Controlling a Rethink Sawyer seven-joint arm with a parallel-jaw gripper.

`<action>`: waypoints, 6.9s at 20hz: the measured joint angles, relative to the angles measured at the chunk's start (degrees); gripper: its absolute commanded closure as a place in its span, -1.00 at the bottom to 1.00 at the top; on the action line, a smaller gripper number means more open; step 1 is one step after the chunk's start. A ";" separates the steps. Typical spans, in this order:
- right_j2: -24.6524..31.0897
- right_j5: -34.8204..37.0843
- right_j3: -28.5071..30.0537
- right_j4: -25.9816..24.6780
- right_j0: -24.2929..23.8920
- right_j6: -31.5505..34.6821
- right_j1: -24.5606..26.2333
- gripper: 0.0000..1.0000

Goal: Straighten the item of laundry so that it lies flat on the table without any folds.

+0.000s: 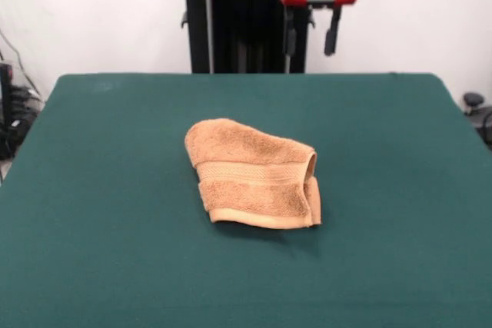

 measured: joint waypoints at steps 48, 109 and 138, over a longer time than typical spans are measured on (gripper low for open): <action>-0.26 -2.76 -23.42 0.39 1.39 0.00 24.20 -1.00; -9.11 14.99 -23.17 2.34 9.01 0.01 6.98 1.00; -16.43 43.36 -27.48 3.18 17.45 0.30 -0.23 1.00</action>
